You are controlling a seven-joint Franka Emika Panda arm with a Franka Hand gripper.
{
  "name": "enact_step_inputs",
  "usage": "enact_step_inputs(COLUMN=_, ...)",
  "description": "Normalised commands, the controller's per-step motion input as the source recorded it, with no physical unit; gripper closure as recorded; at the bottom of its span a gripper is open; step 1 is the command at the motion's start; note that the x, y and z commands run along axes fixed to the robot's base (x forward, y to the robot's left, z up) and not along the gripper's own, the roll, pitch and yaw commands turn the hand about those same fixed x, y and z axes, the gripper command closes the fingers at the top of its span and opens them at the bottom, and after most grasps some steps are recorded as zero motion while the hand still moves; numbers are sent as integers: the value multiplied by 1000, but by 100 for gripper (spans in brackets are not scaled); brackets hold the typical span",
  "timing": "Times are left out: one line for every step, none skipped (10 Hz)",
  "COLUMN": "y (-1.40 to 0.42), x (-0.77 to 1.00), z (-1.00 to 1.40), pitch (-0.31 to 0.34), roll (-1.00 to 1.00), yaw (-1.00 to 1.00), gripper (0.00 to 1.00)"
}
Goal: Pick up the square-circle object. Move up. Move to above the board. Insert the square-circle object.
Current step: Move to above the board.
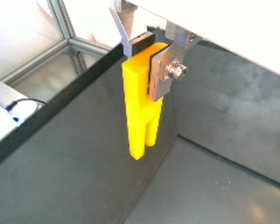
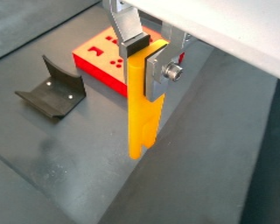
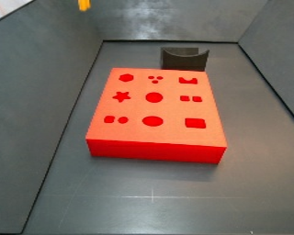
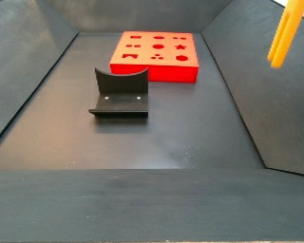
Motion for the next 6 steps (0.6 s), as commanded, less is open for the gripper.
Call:
enact_step_inputs(y=43, x=-220, z=760, pitch=66, roll=12, yaw=-10, gripper=100)
enact_step_inputs(y=25, x=-219, z=599, pitch=67, roll=12, yaw=-14, gripper=100)
enact_step_inputs(y=15, x=-215, z=441, pitch=68, roll=12, yaw=-15, gripper=100)
enact_step_inputs(y=8, x=-212, z=232, pitch=71, roll=6, yaw=-13, gripper=100)
enact_step_inputs(y=4, x=-209, z=83, pitch=69, roll=0, yaw=-11, gripper=100)
enact_step_inputs(y=7, x=-200, z=34, pitch=65, roll=-1, yaw=-9, gripper=100)
